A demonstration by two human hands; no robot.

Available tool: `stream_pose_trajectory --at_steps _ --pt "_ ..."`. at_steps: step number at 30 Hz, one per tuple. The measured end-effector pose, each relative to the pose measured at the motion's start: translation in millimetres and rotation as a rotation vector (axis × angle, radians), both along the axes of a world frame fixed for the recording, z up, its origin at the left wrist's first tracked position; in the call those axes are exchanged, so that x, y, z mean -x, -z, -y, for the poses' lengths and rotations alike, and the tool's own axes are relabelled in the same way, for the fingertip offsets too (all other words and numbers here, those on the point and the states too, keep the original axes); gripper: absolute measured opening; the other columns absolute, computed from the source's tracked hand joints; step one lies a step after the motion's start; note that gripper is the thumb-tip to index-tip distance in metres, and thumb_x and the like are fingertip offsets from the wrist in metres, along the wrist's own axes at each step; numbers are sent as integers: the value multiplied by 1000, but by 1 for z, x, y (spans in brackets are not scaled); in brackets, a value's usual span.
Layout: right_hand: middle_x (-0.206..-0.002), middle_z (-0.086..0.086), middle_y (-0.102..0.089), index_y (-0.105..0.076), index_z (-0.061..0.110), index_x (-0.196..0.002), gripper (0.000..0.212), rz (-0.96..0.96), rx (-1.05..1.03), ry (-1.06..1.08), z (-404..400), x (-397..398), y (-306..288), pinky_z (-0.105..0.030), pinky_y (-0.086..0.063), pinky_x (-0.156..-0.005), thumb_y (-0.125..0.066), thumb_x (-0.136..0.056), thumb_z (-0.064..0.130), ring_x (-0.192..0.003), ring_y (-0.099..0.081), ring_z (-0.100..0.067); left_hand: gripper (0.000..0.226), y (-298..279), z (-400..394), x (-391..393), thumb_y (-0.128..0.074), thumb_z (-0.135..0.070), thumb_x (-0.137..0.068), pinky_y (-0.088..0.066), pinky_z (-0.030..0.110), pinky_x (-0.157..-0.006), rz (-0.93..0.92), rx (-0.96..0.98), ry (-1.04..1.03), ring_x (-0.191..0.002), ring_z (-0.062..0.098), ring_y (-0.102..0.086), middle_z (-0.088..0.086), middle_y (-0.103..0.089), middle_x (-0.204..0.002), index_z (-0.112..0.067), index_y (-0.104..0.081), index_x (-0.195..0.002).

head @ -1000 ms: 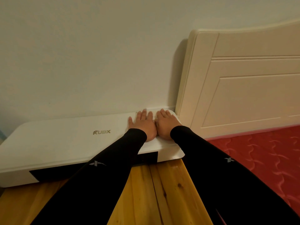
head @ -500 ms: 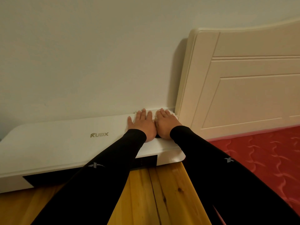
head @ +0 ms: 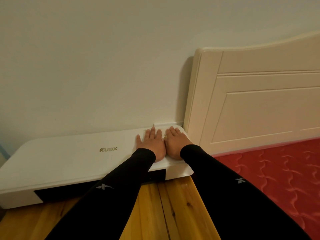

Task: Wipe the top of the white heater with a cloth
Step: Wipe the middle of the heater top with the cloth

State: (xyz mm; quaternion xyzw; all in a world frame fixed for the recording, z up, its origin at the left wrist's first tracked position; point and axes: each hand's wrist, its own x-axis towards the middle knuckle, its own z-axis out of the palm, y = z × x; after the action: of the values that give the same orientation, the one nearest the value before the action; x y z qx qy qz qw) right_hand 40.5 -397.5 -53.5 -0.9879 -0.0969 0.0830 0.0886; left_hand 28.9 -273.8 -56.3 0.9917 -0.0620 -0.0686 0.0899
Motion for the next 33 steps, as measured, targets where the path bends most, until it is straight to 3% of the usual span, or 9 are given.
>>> stream_pose_trajectory --at_steps 21,33 --pt "-168 -14 2 -3 6 -160 71 9 18 -9 17 65 2 -44 -7 -124 -35 -103 34 -156 1 -30 60 0 15 63 -19 -38 -100 3 57 -118 -2 -16 17 -150 23 9 4 9 -164 -23 2 -155" --pt "-169 -13 0 -6 7 -160 61 44 -36 4 28 80 6 -43 -5 -124 -20 -107 32 -156 0 -29 58 6 25 71 -15 -41 -101 3 55 -118 20 -3 19 -150 24 7 4 7 -164 -26 -1 -155"
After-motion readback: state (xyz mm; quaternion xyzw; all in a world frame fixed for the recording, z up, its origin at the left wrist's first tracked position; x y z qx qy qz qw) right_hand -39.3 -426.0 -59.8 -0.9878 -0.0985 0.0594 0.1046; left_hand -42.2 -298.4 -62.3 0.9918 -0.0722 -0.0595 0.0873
